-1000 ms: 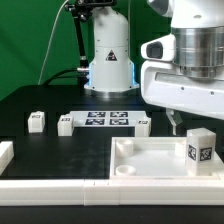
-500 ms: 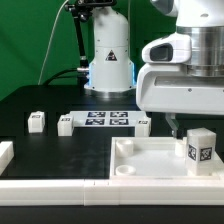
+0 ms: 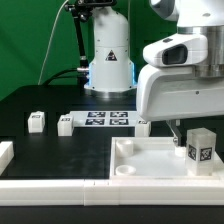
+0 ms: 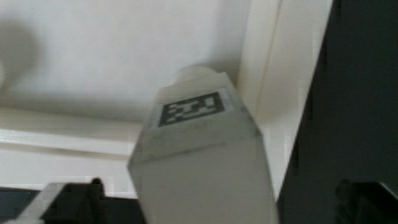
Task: Assemble one leg
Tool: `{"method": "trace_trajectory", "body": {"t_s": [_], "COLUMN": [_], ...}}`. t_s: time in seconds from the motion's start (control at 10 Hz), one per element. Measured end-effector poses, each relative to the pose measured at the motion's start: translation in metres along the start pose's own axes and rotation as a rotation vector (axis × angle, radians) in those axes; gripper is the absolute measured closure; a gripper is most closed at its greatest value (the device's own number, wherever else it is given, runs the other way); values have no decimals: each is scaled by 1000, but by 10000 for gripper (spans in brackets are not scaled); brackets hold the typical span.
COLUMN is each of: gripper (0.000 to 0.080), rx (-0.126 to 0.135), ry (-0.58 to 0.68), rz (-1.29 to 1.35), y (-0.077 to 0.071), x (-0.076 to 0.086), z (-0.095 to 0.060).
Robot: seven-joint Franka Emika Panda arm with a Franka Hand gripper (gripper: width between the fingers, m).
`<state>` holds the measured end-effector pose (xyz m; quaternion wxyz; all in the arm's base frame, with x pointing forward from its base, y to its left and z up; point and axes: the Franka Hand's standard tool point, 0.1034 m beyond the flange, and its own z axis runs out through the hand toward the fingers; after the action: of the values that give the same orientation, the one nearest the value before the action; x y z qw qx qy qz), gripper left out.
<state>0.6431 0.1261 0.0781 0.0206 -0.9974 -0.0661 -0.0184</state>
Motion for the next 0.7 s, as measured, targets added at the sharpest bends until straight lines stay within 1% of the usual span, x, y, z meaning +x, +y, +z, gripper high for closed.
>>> {"method": "trace_trajectory", "body": {"t_s": [0.1,0.2,0.3,0.4,0.5,0.7], "gripper": [151,237,372,372,506,506], "rx": [0,0,0,0,-1,-1], "ry": [0,0,0,-1,0,1], "rz": [2,2,2,2,4,33], "y": [0,0,0,0,2,2], "x": [0,0,0,0,0,0], "z": [0,0,0,0,0,0]}}
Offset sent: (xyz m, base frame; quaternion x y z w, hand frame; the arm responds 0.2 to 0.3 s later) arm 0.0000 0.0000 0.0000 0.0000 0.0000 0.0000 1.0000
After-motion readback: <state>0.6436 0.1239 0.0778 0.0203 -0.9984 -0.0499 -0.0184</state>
